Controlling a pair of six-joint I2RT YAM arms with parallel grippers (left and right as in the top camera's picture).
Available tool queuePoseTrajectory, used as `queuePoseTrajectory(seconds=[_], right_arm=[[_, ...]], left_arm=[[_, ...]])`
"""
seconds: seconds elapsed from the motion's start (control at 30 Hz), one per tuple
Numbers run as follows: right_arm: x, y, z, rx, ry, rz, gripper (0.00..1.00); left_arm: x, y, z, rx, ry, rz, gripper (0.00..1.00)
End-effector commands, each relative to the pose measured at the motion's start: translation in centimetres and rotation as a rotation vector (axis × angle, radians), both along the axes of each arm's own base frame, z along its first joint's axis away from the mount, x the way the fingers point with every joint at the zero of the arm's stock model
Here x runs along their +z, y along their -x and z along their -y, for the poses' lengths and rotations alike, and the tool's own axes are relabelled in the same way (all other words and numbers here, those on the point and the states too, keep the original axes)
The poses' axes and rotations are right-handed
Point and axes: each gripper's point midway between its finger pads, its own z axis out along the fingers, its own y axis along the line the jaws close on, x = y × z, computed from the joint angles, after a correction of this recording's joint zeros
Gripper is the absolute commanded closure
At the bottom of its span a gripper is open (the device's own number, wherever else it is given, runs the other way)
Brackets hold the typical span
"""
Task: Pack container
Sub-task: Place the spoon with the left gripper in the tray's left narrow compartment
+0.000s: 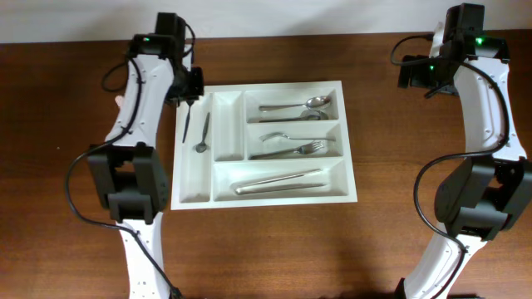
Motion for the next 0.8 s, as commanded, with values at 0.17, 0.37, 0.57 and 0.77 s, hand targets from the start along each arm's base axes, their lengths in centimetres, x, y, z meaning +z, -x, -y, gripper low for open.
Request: queuePoseTrajectory(seconds=[0.17, 0.37, 0.57, 0.77], right_arm=[[0.8, 0.1, 0.1, -0.01, 0.0, 0.015, 0.01], [0.8, 0.2, 0.1, -0.01, 0.0, 0.015, 0.01], [0.8, 0.1, 0.1, -0.01, 0.0, 0.015, 0.01], [0.8, 0.1, 0.1, -0.01, 0.0, 0.015, 0.01]], left_arm=[[-6.3, 3.5, -0.3, 0.053, -0.036, -0.169, 0.66], [-5.8, 2.8, -0.3, 0.054, -0.031, -0.14, 0.13], [-1.0, -0.4, -1.3, 0.082, -0.009, -0.01, 0.13], [4.1, -3.2, -2.8, 0.113, 0.03, 0.132, 0.14]])
